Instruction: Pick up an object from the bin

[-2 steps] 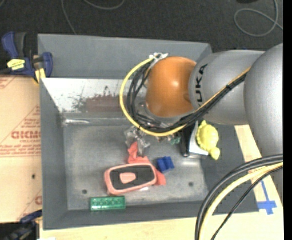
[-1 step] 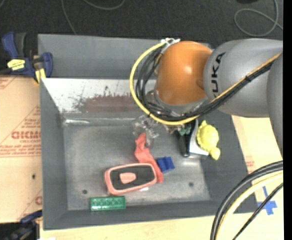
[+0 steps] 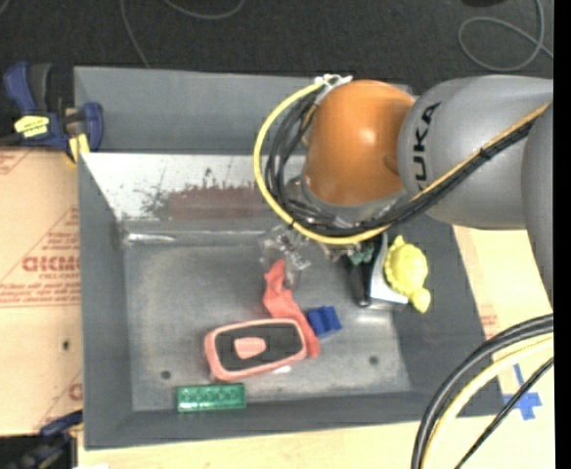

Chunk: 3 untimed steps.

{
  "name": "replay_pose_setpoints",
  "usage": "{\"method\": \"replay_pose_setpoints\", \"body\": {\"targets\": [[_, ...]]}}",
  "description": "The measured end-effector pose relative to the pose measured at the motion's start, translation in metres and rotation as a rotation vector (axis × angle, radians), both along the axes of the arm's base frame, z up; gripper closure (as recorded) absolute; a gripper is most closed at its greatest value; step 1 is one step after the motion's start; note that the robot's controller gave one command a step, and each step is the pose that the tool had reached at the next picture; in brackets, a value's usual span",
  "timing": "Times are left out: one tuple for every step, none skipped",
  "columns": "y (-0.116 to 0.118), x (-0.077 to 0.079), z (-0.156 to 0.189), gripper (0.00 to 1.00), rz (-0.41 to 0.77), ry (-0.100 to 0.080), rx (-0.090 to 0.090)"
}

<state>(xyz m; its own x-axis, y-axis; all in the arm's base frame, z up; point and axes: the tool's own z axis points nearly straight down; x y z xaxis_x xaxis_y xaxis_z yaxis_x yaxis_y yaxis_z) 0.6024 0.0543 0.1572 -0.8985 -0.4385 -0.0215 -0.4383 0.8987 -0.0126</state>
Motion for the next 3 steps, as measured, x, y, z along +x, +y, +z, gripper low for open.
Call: {"method": "replay_pose_setpoints", "body": {"targets": [[0.000, 0.000, 0.001, 1.00, 0.000, 0.000, 0.000], [-0.010, 0.015, 0.016, 1.00, 0.124, -0.005, -0.003], [-0.008, 0.019, 0.009, 1.00, 0.259, -0.005, -0.008]]}}
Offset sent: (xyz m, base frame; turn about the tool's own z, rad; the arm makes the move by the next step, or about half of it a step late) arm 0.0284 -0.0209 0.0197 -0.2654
